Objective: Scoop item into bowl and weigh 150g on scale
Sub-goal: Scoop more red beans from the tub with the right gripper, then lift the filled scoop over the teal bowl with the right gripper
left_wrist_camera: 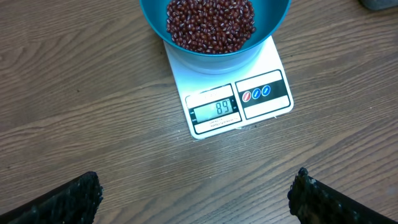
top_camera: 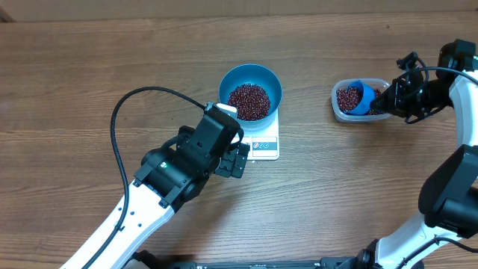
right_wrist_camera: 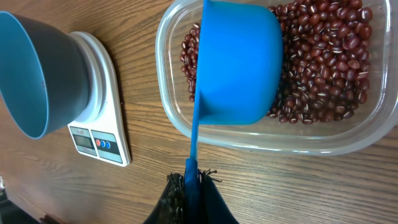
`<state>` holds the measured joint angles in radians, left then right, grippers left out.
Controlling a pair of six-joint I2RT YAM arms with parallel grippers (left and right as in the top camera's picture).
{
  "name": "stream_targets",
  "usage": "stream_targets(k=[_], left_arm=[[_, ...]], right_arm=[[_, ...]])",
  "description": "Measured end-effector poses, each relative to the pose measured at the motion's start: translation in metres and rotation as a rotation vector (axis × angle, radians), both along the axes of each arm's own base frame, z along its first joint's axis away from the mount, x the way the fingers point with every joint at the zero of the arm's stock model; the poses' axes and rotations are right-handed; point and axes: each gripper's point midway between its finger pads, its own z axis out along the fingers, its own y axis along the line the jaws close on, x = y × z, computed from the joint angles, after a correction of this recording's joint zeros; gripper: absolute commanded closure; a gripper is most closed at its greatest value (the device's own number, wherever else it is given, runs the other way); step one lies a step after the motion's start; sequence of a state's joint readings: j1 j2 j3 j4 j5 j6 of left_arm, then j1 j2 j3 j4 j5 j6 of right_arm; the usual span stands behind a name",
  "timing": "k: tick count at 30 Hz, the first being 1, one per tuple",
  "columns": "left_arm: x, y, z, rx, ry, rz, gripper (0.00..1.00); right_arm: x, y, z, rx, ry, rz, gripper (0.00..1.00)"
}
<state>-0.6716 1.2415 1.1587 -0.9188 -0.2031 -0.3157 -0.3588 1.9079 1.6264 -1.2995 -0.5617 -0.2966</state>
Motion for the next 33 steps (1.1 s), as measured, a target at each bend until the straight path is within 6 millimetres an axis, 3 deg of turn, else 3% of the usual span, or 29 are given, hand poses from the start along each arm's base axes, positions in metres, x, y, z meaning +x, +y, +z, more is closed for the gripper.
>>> stream_targets(k=[6, 13, 21, 33], left_arm=[[0.0, 0.0, 0.0, 0.0, 0.0, 0.0, 0.0], [0.0, 0.0, 0.0, 0.0, 0.0, 0.0, 0.0], [0.0, 0.0, 0.0, 0.0, 0.0, 0.0, 0.0], [0.0, 0.0, 0.0, 0.0, 0.0, 0.0, 0.0]], right_arm=[[-0.005, -0.005, 0.003, 0.039, 0.002, -0.012, 0.96], [-0.011, -0.027, 0.012, 0.117, -0.03, -0.077, 0.96], [-0.016, -0.039, 0.022, 0.193, -0.068, -0.111, 0.96], [-0.015, -0.023, 0.039, 0.311, -0.123, -0.084, 0.96]])
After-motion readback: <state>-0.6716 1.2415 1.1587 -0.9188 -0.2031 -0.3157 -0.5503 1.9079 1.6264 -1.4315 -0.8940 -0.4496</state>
